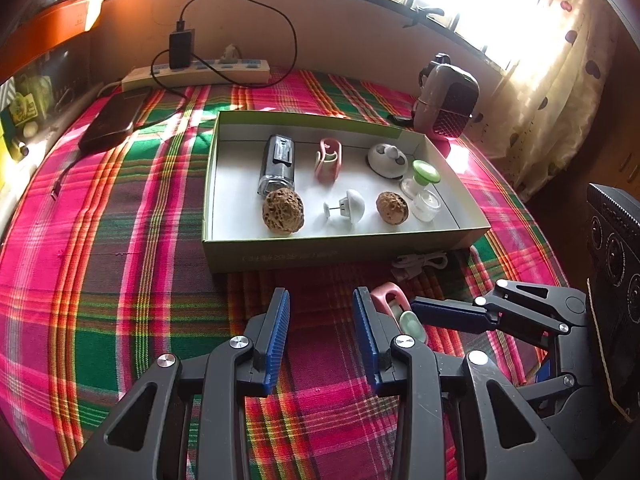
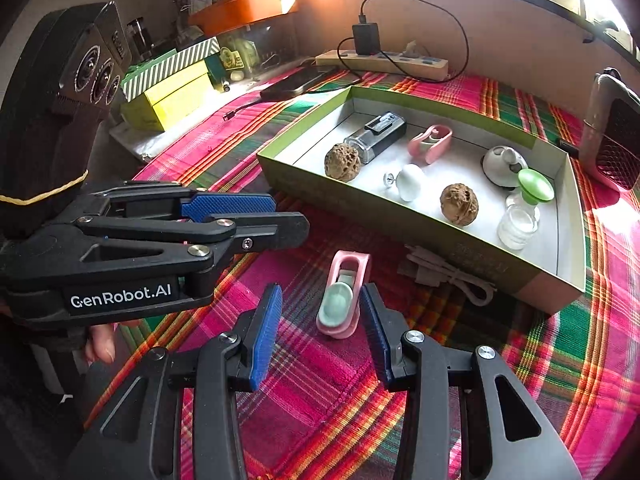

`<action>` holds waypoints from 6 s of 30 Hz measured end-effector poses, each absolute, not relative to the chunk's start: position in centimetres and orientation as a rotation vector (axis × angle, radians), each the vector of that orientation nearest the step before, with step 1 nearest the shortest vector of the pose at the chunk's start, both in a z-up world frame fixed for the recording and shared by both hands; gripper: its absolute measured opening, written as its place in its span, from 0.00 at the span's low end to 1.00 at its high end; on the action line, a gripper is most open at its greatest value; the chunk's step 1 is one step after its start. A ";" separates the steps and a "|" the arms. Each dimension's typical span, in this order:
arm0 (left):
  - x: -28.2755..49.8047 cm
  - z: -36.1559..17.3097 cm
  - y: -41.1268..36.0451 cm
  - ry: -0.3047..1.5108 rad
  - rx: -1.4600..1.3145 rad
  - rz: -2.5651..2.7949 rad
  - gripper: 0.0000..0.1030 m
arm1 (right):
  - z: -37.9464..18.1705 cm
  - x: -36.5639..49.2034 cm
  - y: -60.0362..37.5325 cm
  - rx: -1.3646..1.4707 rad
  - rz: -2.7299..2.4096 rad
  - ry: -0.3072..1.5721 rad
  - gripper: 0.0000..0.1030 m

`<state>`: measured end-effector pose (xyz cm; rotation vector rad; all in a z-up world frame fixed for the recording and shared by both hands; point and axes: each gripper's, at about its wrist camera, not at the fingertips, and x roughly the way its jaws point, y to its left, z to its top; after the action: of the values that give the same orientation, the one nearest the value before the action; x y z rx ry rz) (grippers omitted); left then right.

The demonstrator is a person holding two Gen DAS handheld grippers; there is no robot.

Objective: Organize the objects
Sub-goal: 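Grasp the pink holder with mint insert with the left gripper, then grasp the white USB cable with the right gripper while the left holds the pink holder, then carry the pink holder and white cable over the tray with both grippers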

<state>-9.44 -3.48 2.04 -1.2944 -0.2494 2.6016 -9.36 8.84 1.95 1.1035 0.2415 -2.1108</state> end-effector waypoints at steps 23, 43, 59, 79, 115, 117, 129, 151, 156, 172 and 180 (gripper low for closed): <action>-8.2 1.5 2.5 -0.036 -1.300 2.500 0.35 | 1.3 -12.5 14.6 1.183 -2.336 0.217 0.41; -8.7 0.7 0.7 -0.067 -1.356 2.557 0.34 | 1.2 -12.9 13.2 1.148 -2.224 0.212 0.41; -9.1 0.7 -2.4 -0.127 -1.375 2.631 0.34 | 1.4 -11.4 11.6 1.120 -2.149 0.292 0.41; -9.1 0.6 -3.2 -0.141 -1.370 2.639 0.34 | 1.0 -11.6 7.5 1.074 -2.165 0.450 0.37; -9.2 0.5 -3.0 -0.054 -1.361 2.692 0.15 | 0.9 -11.2 7.5 1.054 -2.177 0.436 0.18; -9.2 0.5 -3.0 -0.054 -1.361 2.693 0.15 | 1.0 -11.2 7.5 1.054 -2.179 0.434 0.18; -9.2 0.5 -3.0 -0.055 -1.361 2.693 0.15 | 1.0 -11.1 7.3 1.052 -2.185 0.443 0.18; -9.2 0.8 -3.0 -0.072 -1.354 2.685 0.15 | 1.2 -11.0 7.7 1.056 -2.206 0.408 0.18; -9.1 1.0 -3.0 -0.065 -1.347 2.696 0.15 | 1.4 -10.8 7.9 1.054 -2.208 0.393 0.18; -9.1 3.2 -2.6 -0.085 -1.278 2.713 0.15 | 3.1 -10.6 9.7 1.027 -2.241 0.281 0.18; -10.3 4.3 -2.1 -0.084 -1.245 2.712 0.15 | 4.3 -11.1 11.2 1.013 -2.294 0.238 0.18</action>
<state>-10.31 -2.13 4.35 -1.2452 -0.0842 2.7121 -11.12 11.18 4.34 1.0134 0.2379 -2.2936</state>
